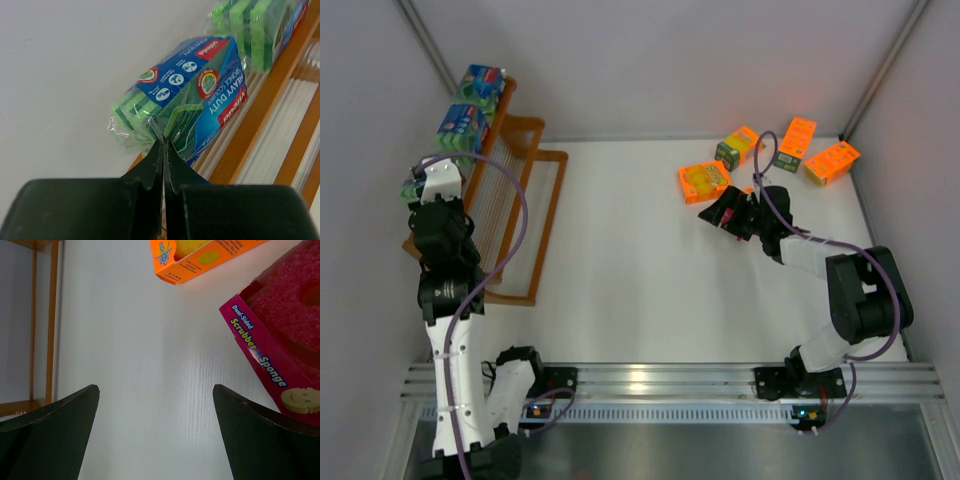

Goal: Place and organize the cleaning sponges onto the shelf

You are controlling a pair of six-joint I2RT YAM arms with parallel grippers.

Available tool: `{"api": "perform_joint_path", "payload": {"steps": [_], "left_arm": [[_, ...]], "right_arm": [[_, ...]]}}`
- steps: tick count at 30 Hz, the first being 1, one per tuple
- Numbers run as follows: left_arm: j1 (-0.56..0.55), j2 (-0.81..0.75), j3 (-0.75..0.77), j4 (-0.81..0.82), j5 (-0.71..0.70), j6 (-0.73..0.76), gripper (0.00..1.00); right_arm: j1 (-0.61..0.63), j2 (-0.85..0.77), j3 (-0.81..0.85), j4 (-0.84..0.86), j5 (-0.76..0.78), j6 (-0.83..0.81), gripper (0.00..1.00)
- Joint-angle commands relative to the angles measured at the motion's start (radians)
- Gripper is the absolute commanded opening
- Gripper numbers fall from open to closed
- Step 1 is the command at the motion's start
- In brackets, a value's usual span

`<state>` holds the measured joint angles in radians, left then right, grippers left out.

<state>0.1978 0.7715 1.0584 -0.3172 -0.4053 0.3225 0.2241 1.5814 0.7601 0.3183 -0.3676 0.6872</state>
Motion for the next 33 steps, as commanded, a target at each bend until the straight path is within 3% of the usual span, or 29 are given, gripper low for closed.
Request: {"api": "perform_joint_path", "payload": {"steps": [1,7,11,17,22,25,29,32,33], "left_arm": [[0.008,0.005,-0.037,-0.037,0.048,-0.005,0.00],[0.006,-0.041,-0.040,-0.039,0.005,-0.013,0.00],[0.006,-0.037,-0.011,-0.042,-0.027,-0.023,0.13],[0.006,-0.031,0.064,-0.065,-0.037,-0.028,0.48],[0.006,-0.031,0.139,-0.100,-0.026,-0.042,0.85],[0.006,-0.023,0.231,-0.135,-0.029,-0.049,0.97],[0.006,0.041,0.405,-0.203,-0.027,-0.091,0.98],[0.000,0.130,0.540,-0.289,0.081,-0.175,0.98],[0.000,0.150,0.551,-0.299,0.176,-0.209,0.98]], "right_arm": [[-0.016,0.002,0.021,0.034,0.002,-0.015,0.99],[-0.017,-0.006,0.013,0.031,0.002,-0.026,0.99],[-0.016,-0.001,0.015,0.033,-0.004,-0.028,1.00],[-0.017,-0.014,0.002,0.036,-0.008,-0.031,1.00],[-0.017,-0.020,-0.002,0.036,-0.013,-0.034,1.00],[-0.016,-0.026,0.001,0.039,-0.024,-0.040,1.00],[-0.017,-0.035,0.007,0.041,-0.036,-0.046,0.99],[-0.017,-0.040,0.011,0.045,-0.039,-0.049,1.00],[-0.017,-0.038,0.016,0.045,-0.039,-0.049,1.00]]}}
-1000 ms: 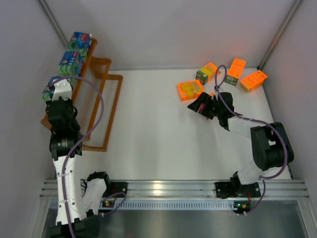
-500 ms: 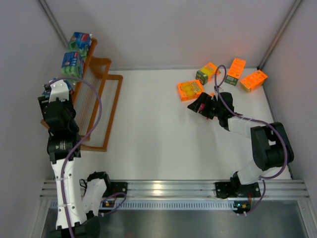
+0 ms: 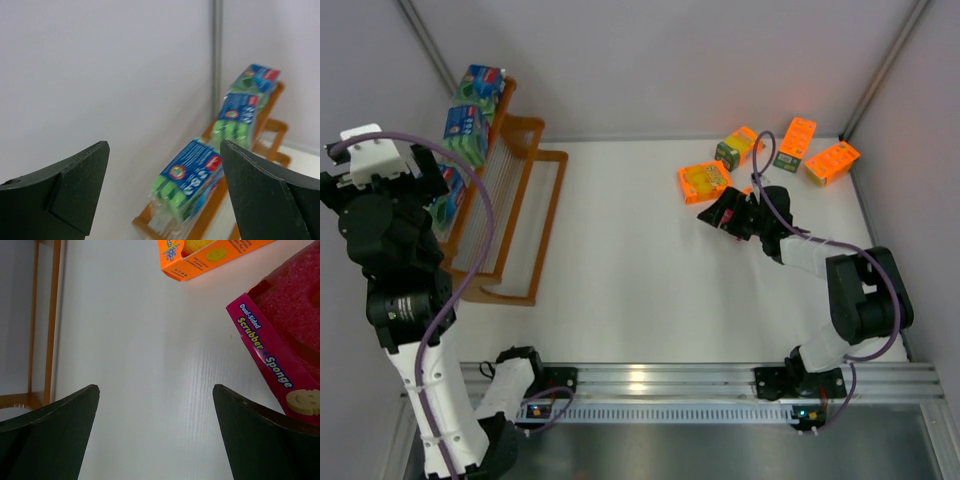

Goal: Place and organize the cleaning sponges onto the shelf

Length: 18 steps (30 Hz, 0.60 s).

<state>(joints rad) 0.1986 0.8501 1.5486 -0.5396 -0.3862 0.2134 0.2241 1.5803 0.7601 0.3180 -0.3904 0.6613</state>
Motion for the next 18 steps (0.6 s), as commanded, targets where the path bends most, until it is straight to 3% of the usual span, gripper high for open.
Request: {"api": "perform_joint_path", "payload": {"steps": [1,7,15,18], "left_arm": [[-0.001,0.128,0.083,-0.085,0.193,-0.114,0.98],[-0.002,0.390,0.194,-0.174,0.410,-0.092,0.98],[0.001,0.587,0.390,-0.172,0.423,-0.002,0.98],[-0.001,0.642,0.403,-0.172,0.359,0.027,0.98]], "right_arm": [[-0.017,-0.036,0.019,0.046,-0.016,-0.020,0.99],[-0.017,-0.036,0.042,0.023,-0.012,-0.028,0.99],[-0.015,0.018,0.108,0.007,-0.010,-0.023,1.00],[-0.017,0.026,0.117,0.007,-0.004,-0.025,1.00]]}}
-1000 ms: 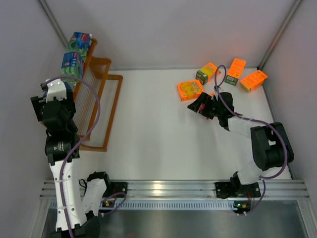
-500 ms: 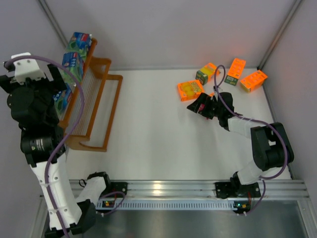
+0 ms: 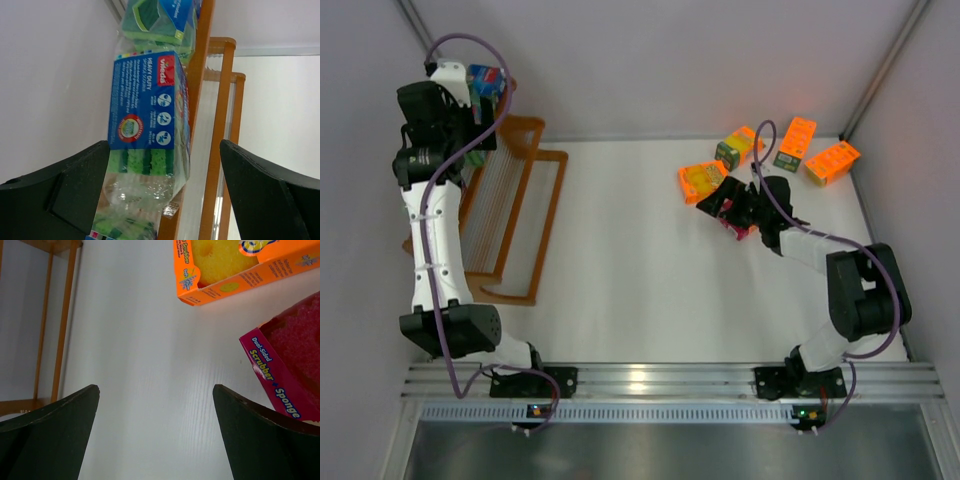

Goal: Place and organize the cleaning sponges onto the shelf

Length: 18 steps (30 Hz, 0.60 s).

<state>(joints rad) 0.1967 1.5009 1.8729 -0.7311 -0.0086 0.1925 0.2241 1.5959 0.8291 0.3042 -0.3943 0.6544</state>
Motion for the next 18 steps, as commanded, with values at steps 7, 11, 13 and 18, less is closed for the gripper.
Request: {"api": "perform_joint_path", "payload": {"steps": [7,11,13,18], "left_arm": [[0.001,0.001,0.060,0.021,-0.059,0.133,0.93],[0.004,0.013,0.055,0.021,-0.057,0.160,0.88],[0.003,0.025,0.048,0.021,-0.053,0.176,0.84],[0.006,0.064,0.055,0.019,-0.039,0.205,0.78]], "right_arm": [[-0.015,0.029,0.039,0.021,0.006,-0.012,0.99],[-0.016,0.044,0.047,0.027,0.000,-0.004,1.00],[-0.016,0.045,0.054,0.029,0.002,-0.004,0.99],[-0.017,0.061,0.061,0.023,0.003,-0.002,0.99]]}}
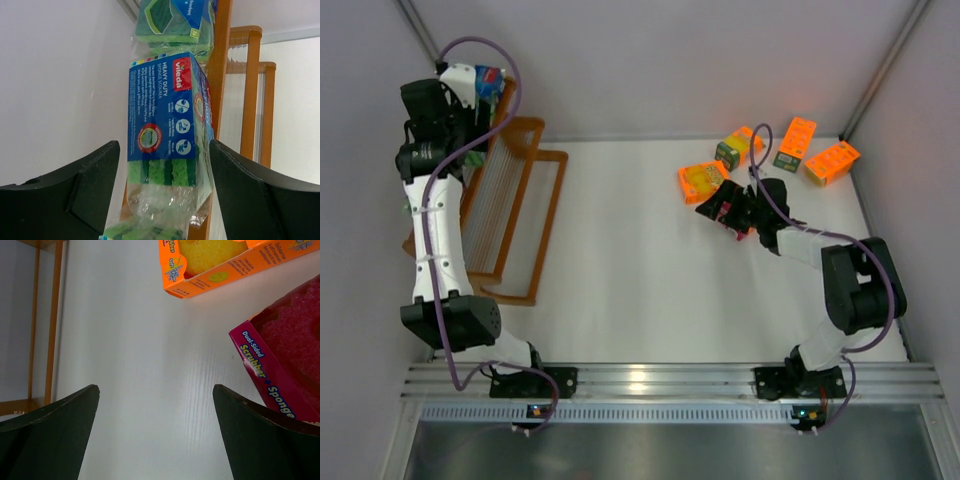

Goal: Place and organize the cleaning sponges onto the shelf

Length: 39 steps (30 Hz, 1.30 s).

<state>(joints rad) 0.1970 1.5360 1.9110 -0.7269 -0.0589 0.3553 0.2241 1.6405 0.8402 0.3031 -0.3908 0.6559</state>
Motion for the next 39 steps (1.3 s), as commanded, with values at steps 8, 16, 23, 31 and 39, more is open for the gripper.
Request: {"api": "perform_joint_path", "payload": {"steps": [8,16,23,31,39], "left_arm": [[0.019,0.053,-0.004,0.015,0.054,0.089,0.66],[0.024,0.052,0.007,0.017,0.054,0.177,0.64],[0.027,0.044,0.020,0.017,0.106,0.168,0.69],[0.030,-0.002,0.100,0.017,0.123,0.108,0.98],[0.027,-0.054,0.348,0.058,0.253,-0.251,0.98]], "right_arm": [[-0.016,0.035,0.059,0.030,0.007,0.014,0.99],[-0.017,0.062,0.080,0.031,0.009,0.025,0.99],[-0.016,0.084,0.080,0.062,-0.006,0.040,0.99],[-0.015,0.038,0.080,0.064,-0.023,0.013,0.99],[-0.017,-0.077,0.147,-0.053,0.076,-0.041,0.99]]}}
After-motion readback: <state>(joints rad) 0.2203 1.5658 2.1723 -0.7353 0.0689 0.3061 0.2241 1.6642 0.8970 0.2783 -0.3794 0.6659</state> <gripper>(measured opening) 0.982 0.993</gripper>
